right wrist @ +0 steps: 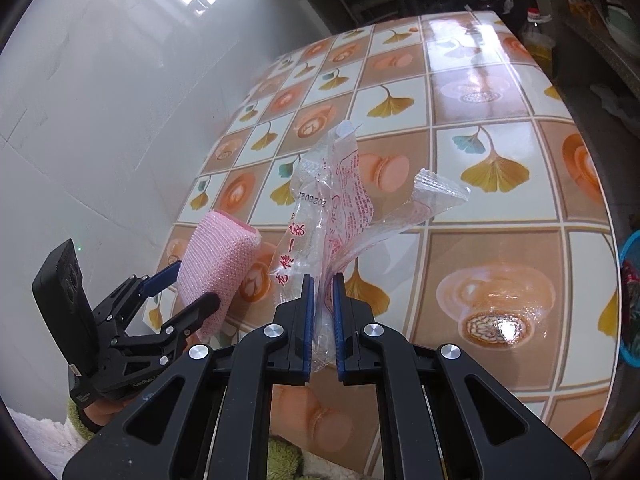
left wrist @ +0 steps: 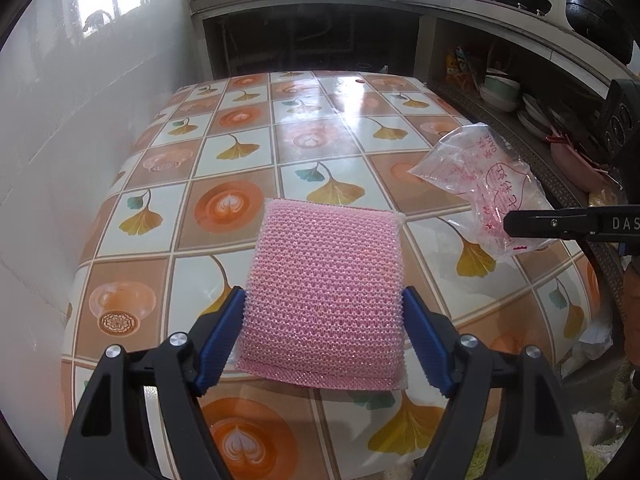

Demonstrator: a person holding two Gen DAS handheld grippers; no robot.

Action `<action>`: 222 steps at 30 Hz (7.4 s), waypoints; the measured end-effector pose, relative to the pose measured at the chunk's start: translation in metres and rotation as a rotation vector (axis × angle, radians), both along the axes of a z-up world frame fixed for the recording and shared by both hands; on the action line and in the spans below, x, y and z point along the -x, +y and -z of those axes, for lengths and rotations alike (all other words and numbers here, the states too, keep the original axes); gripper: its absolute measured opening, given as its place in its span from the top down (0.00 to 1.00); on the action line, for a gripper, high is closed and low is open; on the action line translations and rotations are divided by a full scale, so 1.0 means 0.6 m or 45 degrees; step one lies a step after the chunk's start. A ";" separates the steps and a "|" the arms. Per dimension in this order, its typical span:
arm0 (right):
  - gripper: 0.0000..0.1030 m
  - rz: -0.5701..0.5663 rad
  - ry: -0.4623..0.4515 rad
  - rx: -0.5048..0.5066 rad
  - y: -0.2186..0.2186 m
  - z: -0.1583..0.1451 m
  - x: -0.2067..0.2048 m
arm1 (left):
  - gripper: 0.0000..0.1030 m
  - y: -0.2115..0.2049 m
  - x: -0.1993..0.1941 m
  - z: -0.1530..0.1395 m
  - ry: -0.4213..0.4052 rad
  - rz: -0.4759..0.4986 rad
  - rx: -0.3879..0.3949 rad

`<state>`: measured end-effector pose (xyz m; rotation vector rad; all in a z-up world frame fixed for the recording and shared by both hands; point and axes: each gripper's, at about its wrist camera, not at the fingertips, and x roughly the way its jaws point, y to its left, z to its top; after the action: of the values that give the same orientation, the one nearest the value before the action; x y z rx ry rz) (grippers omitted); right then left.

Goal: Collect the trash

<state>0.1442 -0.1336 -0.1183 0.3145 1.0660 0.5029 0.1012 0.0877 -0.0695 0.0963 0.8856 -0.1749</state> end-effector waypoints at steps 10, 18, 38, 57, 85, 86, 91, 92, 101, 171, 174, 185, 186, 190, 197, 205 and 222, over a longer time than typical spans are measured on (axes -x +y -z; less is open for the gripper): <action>0.93 0.000 0.005 -0.005 -0.002 -0.002 0.000 | 0.26 -0.003 0.003 -0.004 -0.005 -0.003 -0.011; 0.93 -0.001 0.007 -0.009 -0.001 -0.003 0.001 | 0.26 -0.005 0.004 -0.007 -0.013 -0.011 -0.027; 0.93 0.005 -0.037 -0.059 -0.026 -0.016 0.016 | 0.26 -0.031 0.014 -0.030 -0.066 0.008 -0.093; 0.93 0.538 -0.175 -0.151 -0.292 -0.054 0.118 | 0.26 -0.275 -0.070 -0.121 -0.103 0.492 0.063; 0.88 1.359 0.304 -0.080 -0.707 0.231 0.113 | 0.24 -0.958 -0.311 0.264 0.779 0.848 -0.108; 0.86 1.360 0.310 -0.080 -0.715 0.235 0.108 | 0.22 -0.966 -0.311 0.270 0.778 0.854 -0.089; 0.61 1.326 0.451 -0.096 -0.738 0.293 0.076 | 0.18 -0.972 -0.306 0.282 0.860 0.861 0.006; 0.60 1.323 0.456 -0.077 -0.735 0.294 0.076 | 0.18 -0.970 -0.307 0.279 0.864 0.864 0.021; 0.51 1.369 0.374 0.051 -0.705 0.250 0.128 | 0.18 -0.942 -0.316 0.196 0.783 0.863 0.129; 0.08 0.966 -0.352 0.792 -0.192 -0.099 0.347 | 0.05 -0.237 0.126 -0.070 -0.082 -0.135 -0.126; 0.08 0.975 -0.349 0.797 -0.198 -0.099 0.350 | 0.05 -0.237 0.125 -0.071 -0.078 -0.138 -0.137; 0.08 0.984 -0.343 0.793 -0.203 -0.099 0.350 | 0.05 -0.242 0.125 -0.070 -0.066 -0.116 -0.153; 0.08 0.984 -0.343 0.792 -0.203 -0.099 0.351 | 0.05 -0.242 0.125 -0.070 -0.066 -0.116 -0.159; 0.08 0.979 -0.347 0.793 -0.205 -0.101 0.350 | 0.05 -0.249 0.126 -0.067 -0.057 -0.092 -0.166; 0.08 0.964 -0.348 0.774 -0.205 -0.101 0.344 | 0.06 -0.256 0.127 -0.068 -0.067 -0.071 -0.185; 0.08 0.959 -0.346 0.778 -0.201 -0.100 0.342 | 0.05 -0.262 0.130 -0.069 -0.073 -0.047 -0.196; 0.08 0.951 -0.345 0.781 -0.203 -0.101 0.340 | 0.05 -0.261 0.129 -0.069 -0.073 -0.045 -0.198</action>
<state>-0.0600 -0.2551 -0.0579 0.0760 0.7190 -0.4415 0.0239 -0.0689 -0.0279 0.2290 0.8422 -0.0698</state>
